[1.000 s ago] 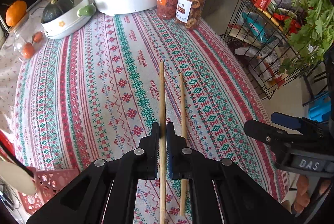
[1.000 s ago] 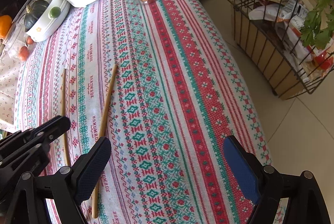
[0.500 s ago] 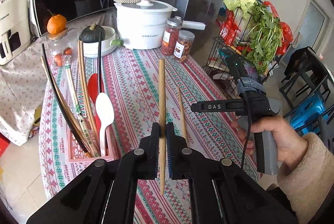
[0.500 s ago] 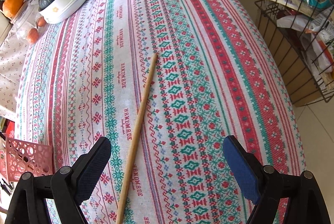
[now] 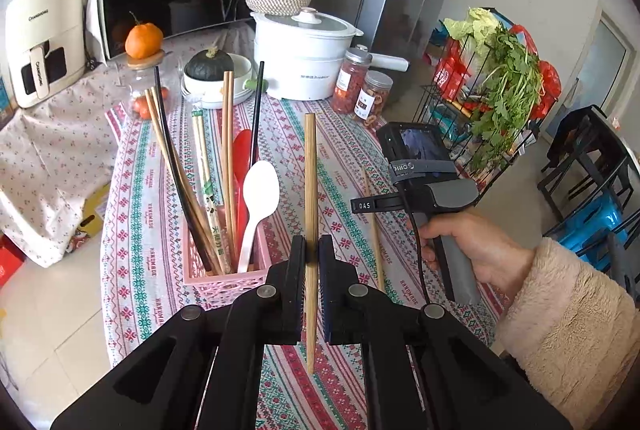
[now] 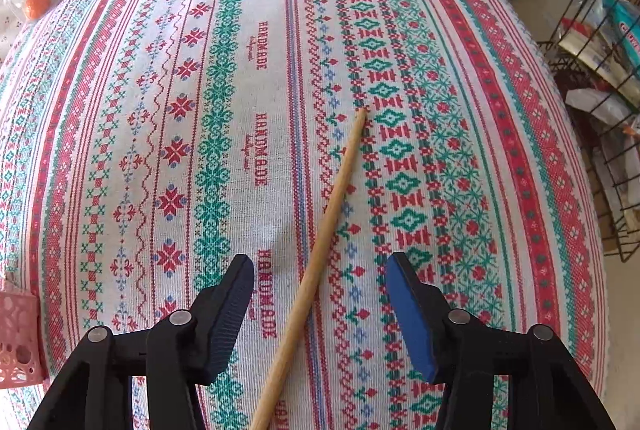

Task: Organize utensils
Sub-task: 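Carry the chopstick toward the basket with the left tool while the right tool grasps the last wooden chopstick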

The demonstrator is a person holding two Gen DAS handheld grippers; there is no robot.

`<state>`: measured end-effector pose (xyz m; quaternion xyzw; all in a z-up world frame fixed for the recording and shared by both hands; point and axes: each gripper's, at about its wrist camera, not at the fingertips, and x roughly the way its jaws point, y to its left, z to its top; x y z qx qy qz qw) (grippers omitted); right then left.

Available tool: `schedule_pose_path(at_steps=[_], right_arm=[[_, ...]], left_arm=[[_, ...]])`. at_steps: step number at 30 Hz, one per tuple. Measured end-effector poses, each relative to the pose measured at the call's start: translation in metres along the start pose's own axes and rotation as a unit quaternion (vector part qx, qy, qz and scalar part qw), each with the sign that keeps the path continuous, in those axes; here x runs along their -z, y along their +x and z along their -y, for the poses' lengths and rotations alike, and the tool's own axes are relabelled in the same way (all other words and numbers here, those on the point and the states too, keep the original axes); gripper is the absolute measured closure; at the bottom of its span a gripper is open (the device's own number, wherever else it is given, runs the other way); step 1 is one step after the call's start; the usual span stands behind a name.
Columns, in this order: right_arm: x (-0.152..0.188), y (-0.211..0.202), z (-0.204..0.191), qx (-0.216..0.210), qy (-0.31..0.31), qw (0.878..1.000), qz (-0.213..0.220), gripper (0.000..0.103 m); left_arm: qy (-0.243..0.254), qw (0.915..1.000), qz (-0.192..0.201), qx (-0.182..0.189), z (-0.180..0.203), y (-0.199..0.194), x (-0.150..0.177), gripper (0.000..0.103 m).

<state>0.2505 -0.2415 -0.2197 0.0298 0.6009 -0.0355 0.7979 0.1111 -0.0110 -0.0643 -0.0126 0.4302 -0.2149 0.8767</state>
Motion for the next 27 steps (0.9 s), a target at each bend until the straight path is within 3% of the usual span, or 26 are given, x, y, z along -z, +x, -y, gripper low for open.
schedule_pose_path(at_steps=[5,8,10,16,27], right_arm=[[-0.005,0.003,-0.005,0.016,-0.005,1.000,0.012,0.055],[-0.005,0.002,-0.010,0.009,-0.019,1.000,0.011,0.071],[-0.003,0.001,-0.013,0.004,-0.028,1.000,0.012,0.093],[0.006,-0.010,-0.019,-0.018,-0.024,0.999,0.021,0.097],[0.031,-0.103,-0.025,-0.051,-0.046,0.988,0.142,0.097]], left_arm=[[-0.010,0.9999,-0.005,-0.005,-0.013,-0.002,0.004,0.097],[-0.014,0.9999,-0.005,-0.009,-0.019,-0.003,0.005,0.097],[-0.017,0.9998,-0.006,-0.010,-0.022,-0.003,0.006,0.097],[-0.020,0.9996,-0.005,-0.018,-0.026,-0.004,0.009,0.097],[-0.025,0.9988,0.030,-0.030,-0.029,-0.021,0.006,0.097]])
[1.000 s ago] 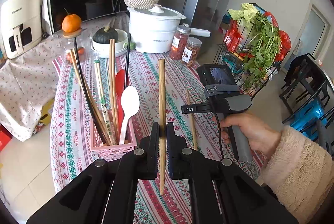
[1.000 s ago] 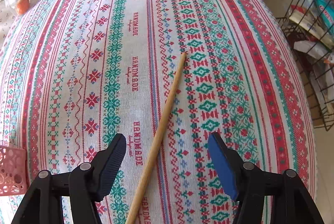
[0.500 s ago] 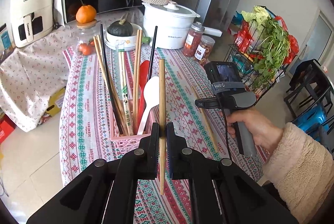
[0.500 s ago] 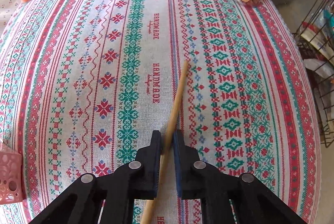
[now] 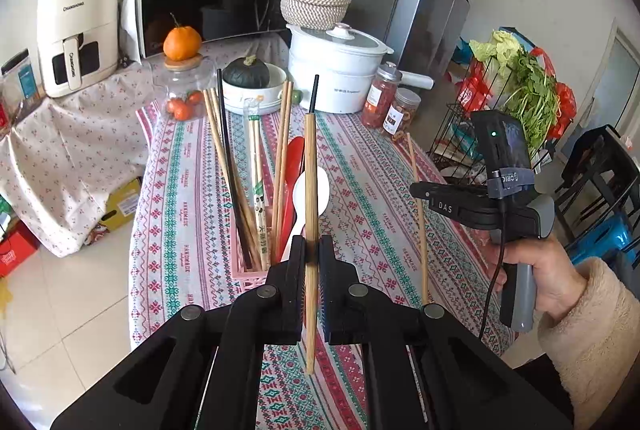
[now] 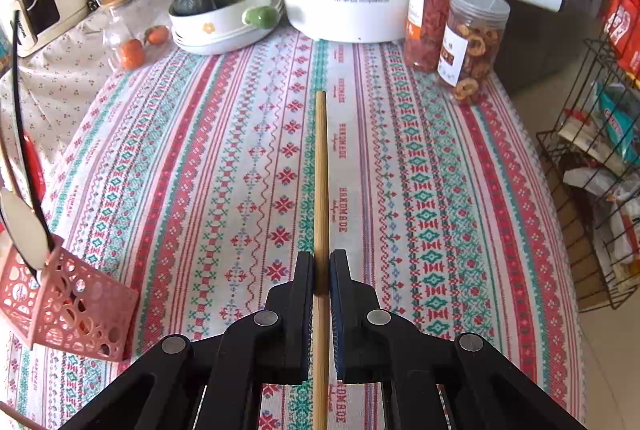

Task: Organize utensils
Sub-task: 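Carry the chopstick toward the basket with the left tool while the right tool grasps the last wooden chopstick, then lower the chopstick into the basket and open the left tool while the right tool carries its chopstick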

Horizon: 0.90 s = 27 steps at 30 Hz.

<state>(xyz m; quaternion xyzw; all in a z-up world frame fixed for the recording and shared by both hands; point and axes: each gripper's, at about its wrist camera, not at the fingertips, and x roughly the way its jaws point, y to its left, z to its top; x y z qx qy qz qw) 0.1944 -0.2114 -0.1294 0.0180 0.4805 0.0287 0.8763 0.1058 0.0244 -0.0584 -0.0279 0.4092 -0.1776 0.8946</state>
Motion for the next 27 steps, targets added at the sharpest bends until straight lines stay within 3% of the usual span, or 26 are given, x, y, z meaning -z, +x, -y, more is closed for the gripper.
schedule_pose_path(at_steps=[16,27], right_arm=[[0.009,-0.122,-0.028,-0.040,-0.044,0.986,0.153,0.097],[0.009,-0.152,-0.046,-0.070,-0.056,0.975,0.202,0.097]], left_arm=[[-0.005,0.9945,0.104,-0.008,0.004,-0.048,-0.016,0.097],[-0.043,0.9744,0.215,-0.048,-0.014,-0.075,-0.027,0.097]])
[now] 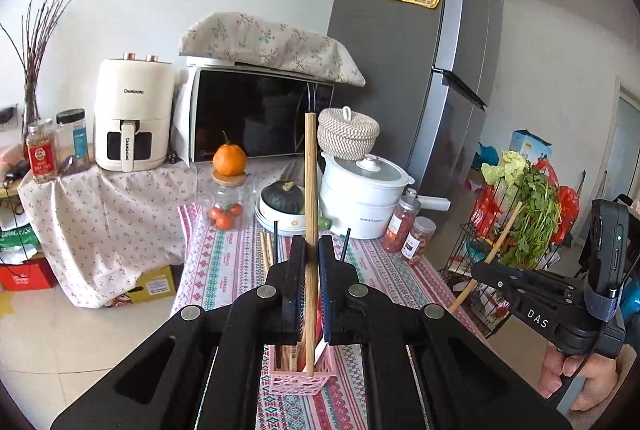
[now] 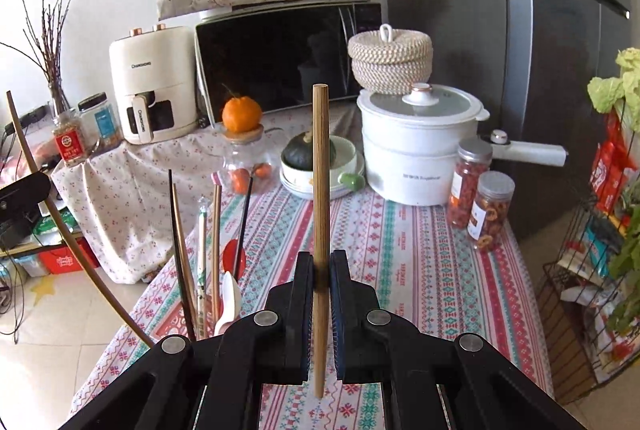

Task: Organize utensils
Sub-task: 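Lower the chopstick into the basket and open the left tool while the right tool carries its chopstick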

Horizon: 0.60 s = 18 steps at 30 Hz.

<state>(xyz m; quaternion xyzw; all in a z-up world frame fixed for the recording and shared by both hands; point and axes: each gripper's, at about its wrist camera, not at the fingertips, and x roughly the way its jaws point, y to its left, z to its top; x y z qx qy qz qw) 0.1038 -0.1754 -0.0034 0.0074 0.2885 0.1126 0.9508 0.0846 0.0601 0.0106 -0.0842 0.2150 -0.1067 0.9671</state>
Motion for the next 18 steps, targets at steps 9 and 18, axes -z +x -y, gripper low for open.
schedule_pose_path(at_steps=[9,18], right_arm=[[-0.001,0.006,-0.016,-0.019,-0.009,1.000,0.001,0.097],[0.001,0.013,-0.018,-0.023,-0.008,1.000,-0.011,0.097]], left_arm=[[0.025,0.9987,-0.023,-0.038,-0.002,0.047,0.010,0.097],[0.022,0.9922,-0.110,-0.055,-0.004,0.093,0.025,0.097]])
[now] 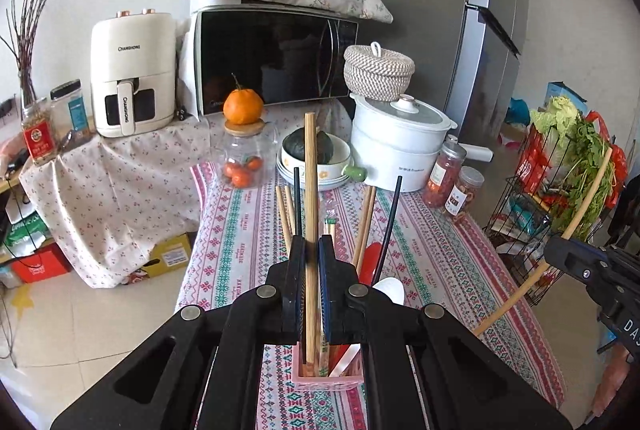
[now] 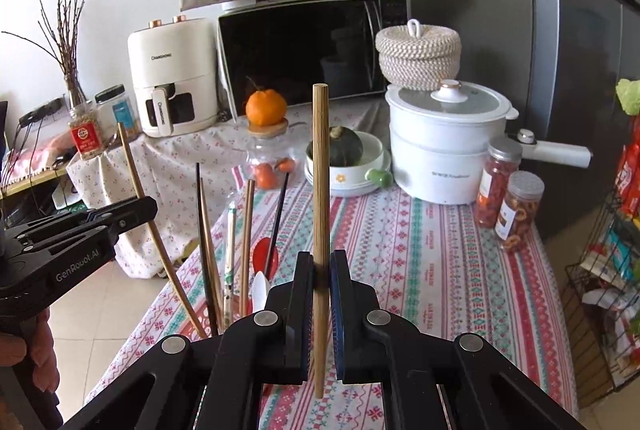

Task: Organize utensils
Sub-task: 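Lower the chopstick into the basket and open the left tool while the right tool carries its chopstick, then lower the last wooden chopstick into the pink basket and open the right tool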

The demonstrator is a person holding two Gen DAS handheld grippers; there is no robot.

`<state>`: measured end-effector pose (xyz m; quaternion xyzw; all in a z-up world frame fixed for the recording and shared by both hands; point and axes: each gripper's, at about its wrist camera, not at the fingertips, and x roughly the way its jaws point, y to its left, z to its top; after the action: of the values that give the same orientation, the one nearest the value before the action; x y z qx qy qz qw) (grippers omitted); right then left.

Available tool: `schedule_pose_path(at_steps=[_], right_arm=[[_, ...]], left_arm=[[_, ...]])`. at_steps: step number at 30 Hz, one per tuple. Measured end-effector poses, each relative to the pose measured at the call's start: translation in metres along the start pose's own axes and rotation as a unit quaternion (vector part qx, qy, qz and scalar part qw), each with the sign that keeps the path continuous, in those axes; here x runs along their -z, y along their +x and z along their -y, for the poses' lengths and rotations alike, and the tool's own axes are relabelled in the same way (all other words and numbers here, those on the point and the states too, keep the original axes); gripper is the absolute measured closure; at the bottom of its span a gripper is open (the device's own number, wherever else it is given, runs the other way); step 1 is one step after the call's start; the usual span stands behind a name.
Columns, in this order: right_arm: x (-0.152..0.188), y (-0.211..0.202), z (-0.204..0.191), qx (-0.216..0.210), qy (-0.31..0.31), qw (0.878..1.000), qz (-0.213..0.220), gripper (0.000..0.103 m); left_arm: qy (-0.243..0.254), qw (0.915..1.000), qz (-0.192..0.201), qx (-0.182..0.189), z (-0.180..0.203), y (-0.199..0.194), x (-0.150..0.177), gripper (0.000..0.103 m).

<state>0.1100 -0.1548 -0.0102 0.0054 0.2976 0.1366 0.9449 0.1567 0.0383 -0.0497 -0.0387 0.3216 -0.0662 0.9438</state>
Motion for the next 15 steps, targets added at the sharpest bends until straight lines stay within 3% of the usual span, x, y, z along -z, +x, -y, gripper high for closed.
schedule_pose_path(at_steps=[9,11,13,15], right_arm=[[0.001,0.000,0.003,-0.008,0.010,1.000,-0.006,0.097],[0.000,-0.001,0.003,-0.015,0.015,1.000,-0.007,0.097],[-0.001,-0.002,0.000,-0.020,0.016,1.000,-0.005,0.097],[-0.003,-0.004,-0.003,-0.023,0.014,1.000,-0.001,0.096]], left_arm=[[-0.011,0.9987,-0.047,0.016,-0.002,0.025,0.008,0.095],[-0.011,0.9986,-0.048,0.017,-0.002,0.023,0.008,0.087],[-0.012,0.9987,-0.046,0.015,-0.004,0.018,0.008,0.064],[-0.016,0.9987,-0.046,0.015,-0.007,0.011,0.010,0.057]])
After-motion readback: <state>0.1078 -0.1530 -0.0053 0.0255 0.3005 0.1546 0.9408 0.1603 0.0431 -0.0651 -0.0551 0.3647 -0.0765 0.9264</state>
